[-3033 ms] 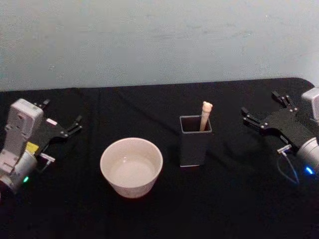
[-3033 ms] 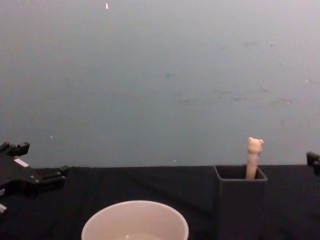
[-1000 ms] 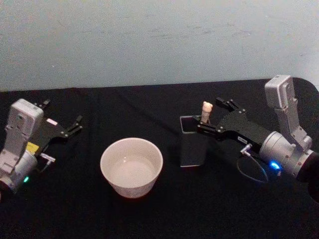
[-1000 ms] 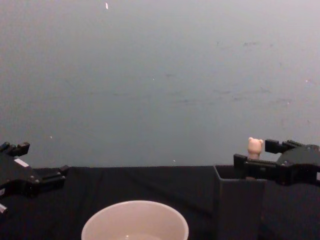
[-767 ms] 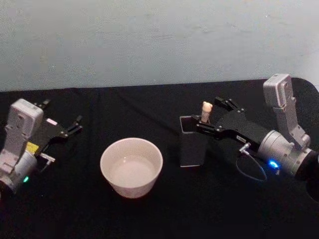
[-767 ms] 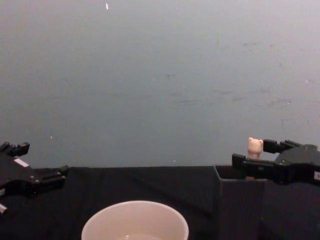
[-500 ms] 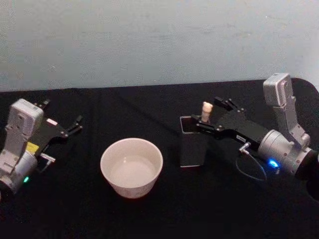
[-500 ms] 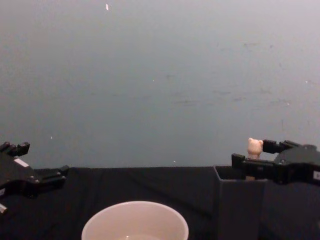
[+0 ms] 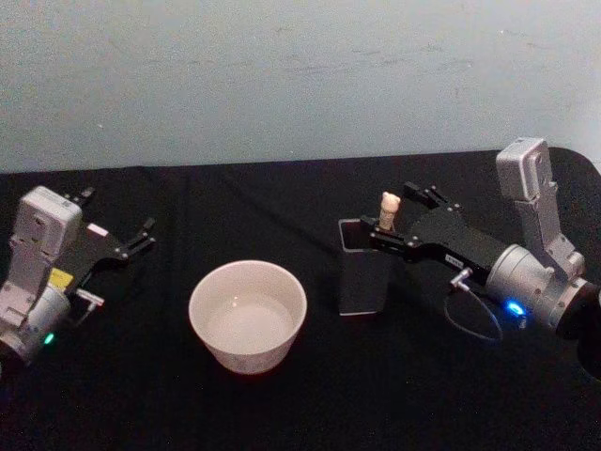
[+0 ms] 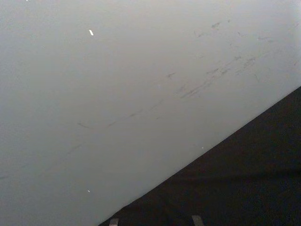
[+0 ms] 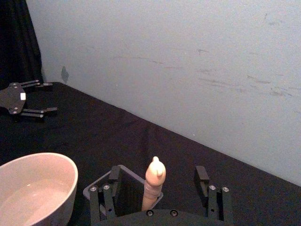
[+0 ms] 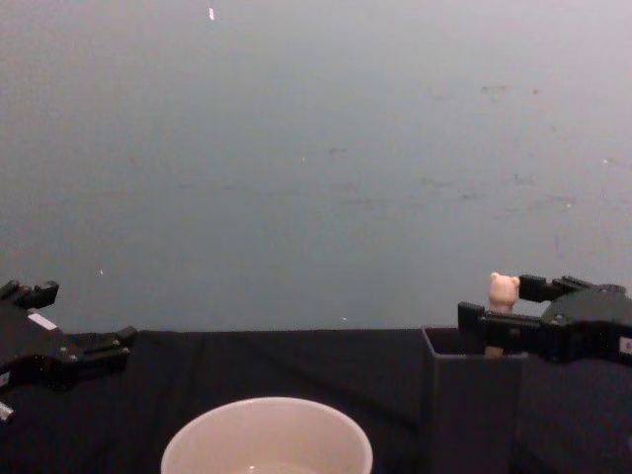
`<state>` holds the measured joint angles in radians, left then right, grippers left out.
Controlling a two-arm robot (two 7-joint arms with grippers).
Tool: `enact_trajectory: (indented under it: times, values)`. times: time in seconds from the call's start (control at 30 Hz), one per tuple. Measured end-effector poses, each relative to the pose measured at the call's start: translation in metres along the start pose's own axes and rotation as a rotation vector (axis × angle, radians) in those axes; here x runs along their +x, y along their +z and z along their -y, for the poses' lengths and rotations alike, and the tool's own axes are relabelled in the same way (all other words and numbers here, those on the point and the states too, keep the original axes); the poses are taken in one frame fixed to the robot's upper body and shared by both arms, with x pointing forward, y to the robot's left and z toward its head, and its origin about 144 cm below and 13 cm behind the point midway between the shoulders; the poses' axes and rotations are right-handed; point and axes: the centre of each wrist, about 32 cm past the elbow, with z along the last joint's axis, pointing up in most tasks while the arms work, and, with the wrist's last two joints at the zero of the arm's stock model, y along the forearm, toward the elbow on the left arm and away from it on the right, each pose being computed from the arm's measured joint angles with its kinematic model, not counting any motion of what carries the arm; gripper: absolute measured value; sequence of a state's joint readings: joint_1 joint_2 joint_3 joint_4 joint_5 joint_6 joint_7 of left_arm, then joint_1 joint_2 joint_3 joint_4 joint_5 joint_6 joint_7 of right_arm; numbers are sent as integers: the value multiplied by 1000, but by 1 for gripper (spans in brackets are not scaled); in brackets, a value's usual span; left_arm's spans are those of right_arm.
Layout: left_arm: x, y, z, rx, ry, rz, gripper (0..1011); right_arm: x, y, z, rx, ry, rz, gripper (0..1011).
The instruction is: Pick up the stirring spoon with one hand, stir inside the cup, then place it back in its original position.
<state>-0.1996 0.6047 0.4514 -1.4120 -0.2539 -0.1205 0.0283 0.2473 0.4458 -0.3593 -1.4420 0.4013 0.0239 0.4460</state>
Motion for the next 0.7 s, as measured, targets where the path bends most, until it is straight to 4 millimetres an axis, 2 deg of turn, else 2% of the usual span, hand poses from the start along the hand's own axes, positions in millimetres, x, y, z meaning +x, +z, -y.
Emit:
enact_trajectory:
  times: [0.2, 0.43, 0.53, 0.7]
  values:
    - [0, 0, 0, 0, 0, 0, 1001, 0, 0, 0, 0, 0, 0, 902]
    - [0, 0, 0, 0, 0, 0, 1001, 0, 0, 0, 0, 0, 1, 711]
    - [0, 0, 0, 0, 0, 0, 1001, 0, 0, 0, 1, 0, 1, 592]
    - [0, 0, 0, 0, 0, 0, 1002, 0, 0, 0, 1, 0, 1, 449]
